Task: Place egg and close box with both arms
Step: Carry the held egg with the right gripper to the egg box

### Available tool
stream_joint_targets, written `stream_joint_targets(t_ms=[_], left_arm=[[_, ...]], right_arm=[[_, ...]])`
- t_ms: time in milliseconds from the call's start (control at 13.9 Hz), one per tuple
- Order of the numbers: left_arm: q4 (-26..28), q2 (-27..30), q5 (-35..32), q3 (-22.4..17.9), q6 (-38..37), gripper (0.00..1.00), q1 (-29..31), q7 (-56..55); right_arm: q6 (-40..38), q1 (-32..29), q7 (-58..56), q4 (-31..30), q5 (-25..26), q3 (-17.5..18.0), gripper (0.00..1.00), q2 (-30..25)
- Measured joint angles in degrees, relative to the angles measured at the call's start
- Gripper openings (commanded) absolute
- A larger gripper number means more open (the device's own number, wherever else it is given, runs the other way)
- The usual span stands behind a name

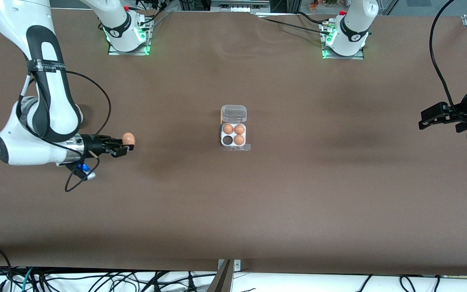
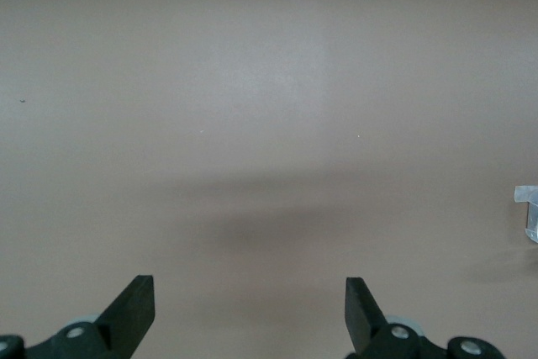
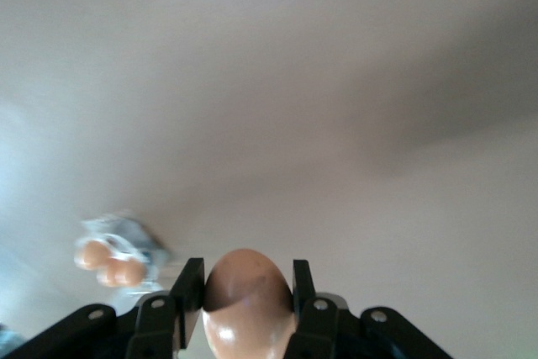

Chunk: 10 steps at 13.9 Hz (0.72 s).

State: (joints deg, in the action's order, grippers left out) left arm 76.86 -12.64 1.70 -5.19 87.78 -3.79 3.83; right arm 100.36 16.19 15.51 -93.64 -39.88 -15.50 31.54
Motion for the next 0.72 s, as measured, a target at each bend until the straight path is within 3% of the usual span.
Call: stream_joint_targets(t_ms=[216, 719], left_arm=[[0.0, 0.0, 0.0, 0.0, 0.0, 1.0, 0.0, 0.0], [0.0, 0.0, 0.0, 0.0, 0.0, 1.0, 0.0, 0.0]], right_arm=[[0.0, 3.1, 9.2, 2.8, -6.3, 0.0, 0.37, 3.0], [0.0, 7.3, 19.1, 3.6, -25.9, 0.0, 0.37, 7.6]])
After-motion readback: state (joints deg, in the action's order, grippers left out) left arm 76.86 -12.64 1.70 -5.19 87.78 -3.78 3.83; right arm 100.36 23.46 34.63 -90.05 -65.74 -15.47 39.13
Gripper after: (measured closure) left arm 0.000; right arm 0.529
